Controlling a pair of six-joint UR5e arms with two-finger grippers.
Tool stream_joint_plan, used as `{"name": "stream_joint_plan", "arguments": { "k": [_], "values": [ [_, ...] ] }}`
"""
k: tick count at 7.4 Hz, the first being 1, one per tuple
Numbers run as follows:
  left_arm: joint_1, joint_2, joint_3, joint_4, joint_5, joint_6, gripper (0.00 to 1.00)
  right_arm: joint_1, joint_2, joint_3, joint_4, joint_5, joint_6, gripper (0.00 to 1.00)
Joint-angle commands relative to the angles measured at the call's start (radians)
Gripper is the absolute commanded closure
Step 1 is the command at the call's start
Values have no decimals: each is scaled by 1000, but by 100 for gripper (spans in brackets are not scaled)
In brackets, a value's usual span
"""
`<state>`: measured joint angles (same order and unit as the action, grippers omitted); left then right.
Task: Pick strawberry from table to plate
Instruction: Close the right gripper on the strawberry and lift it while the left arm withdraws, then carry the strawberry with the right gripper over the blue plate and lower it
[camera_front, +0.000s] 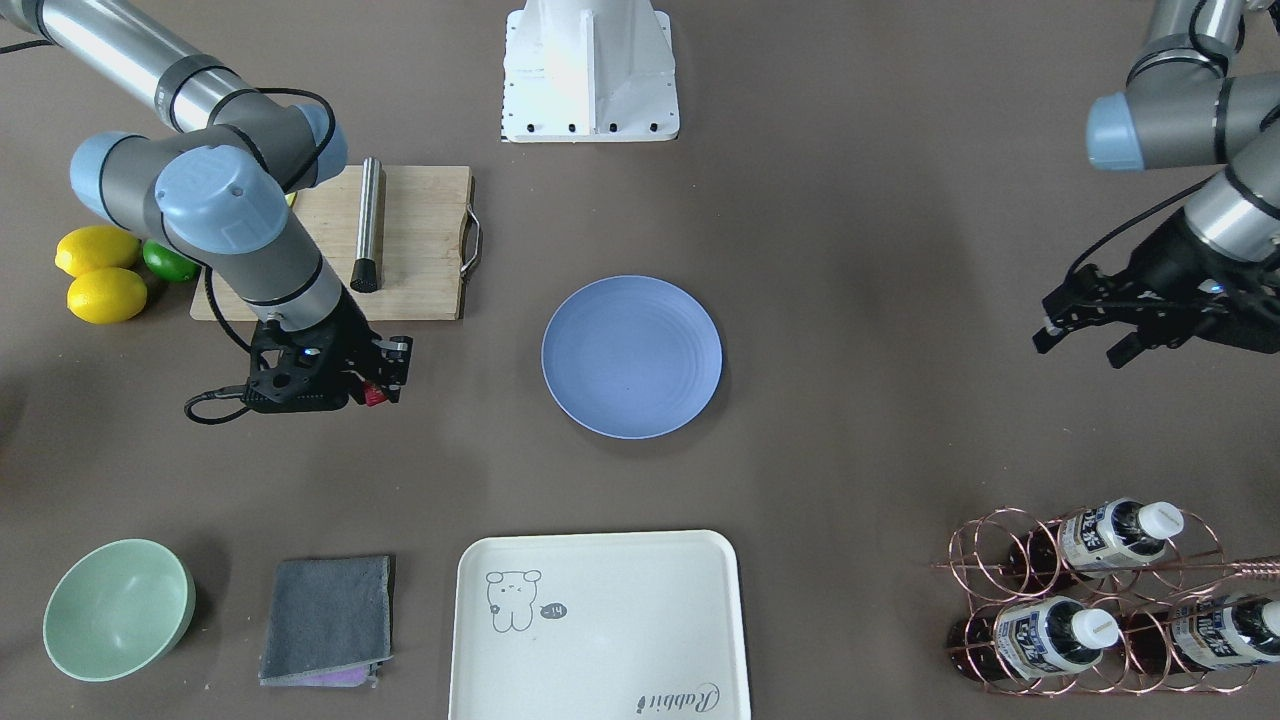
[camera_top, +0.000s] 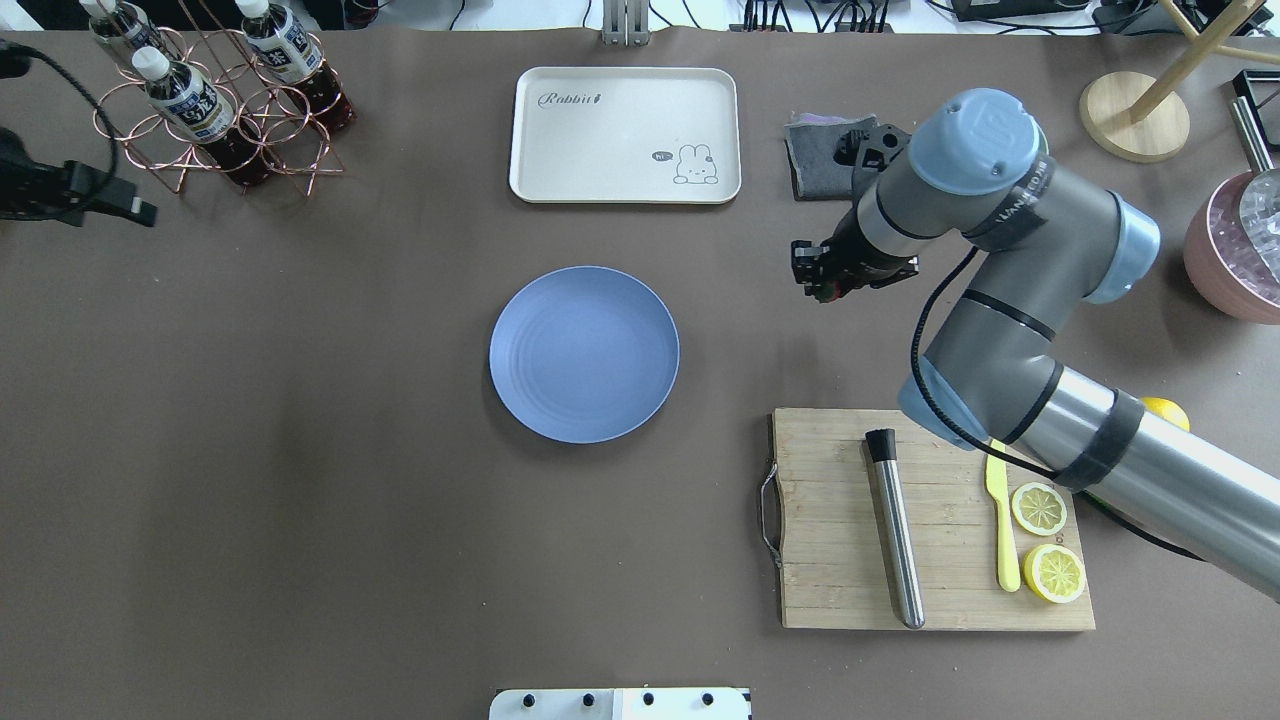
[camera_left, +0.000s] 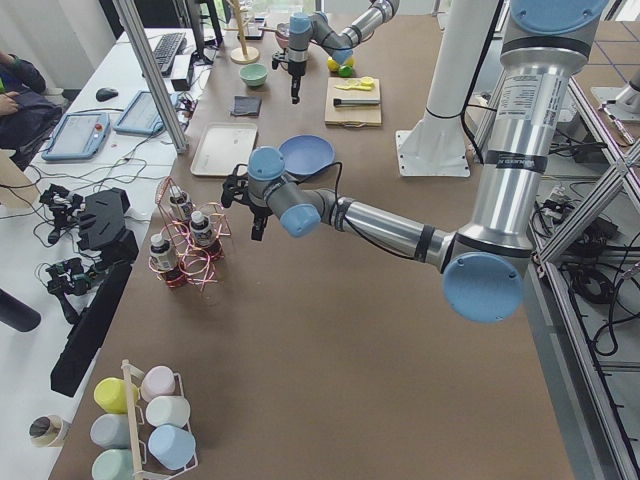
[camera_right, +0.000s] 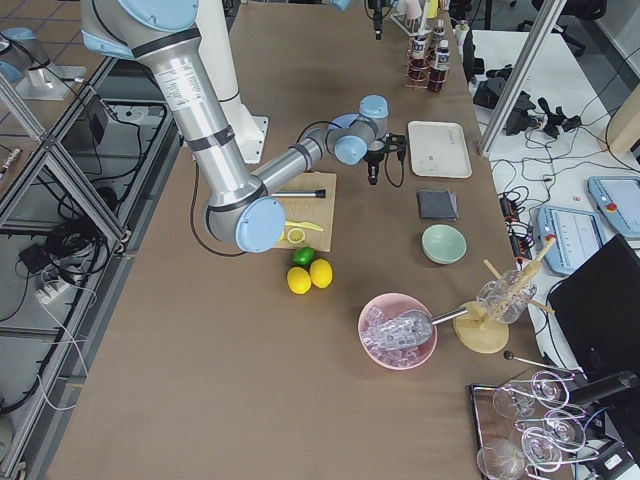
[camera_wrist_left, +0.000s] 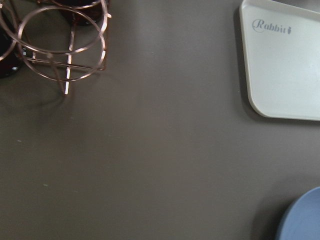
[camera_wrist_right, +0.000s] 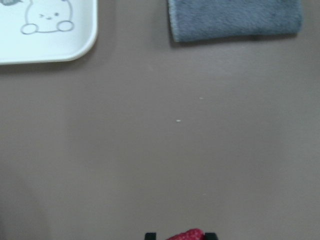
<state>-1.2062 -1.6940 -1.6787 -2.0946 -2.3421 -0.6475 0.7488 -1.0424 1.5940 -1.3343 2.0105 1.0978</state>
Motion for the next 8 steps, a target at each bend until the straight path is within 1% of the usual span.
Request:
{"name": "stream_joint_plan", "arguments": {
  "k": [1,2,3,4,5,6,7,8],
  "values": [
    [-142,97,4,93,-42,292,2,-66,141,-23,-72,-60,75,100],
    [-179,124,5,126,-48,368,2,-112,218,-66,-77,-96,147,100],
    [-214,134,39,139,-48,435,2,-159,287,-115,-78,-143,206,100],
    [-251,143,78,145,-49,474,2,-205,329,-150,-78,-197,247,100],
    [-284,152,94,146,-51,517,2,-254,353,-189,-72,-252,276,100],
    [-295,168,96,146,-63,535,2,-282,379,-230,-69,-287,295,100],
    [-303,169,97,145,-63,536,2,-308,383,-256,-65,-327,297,100],
    [-308,172,105,145,-63,543,2,-318,384,-269,-53,-349,297,100]
  ]
}}
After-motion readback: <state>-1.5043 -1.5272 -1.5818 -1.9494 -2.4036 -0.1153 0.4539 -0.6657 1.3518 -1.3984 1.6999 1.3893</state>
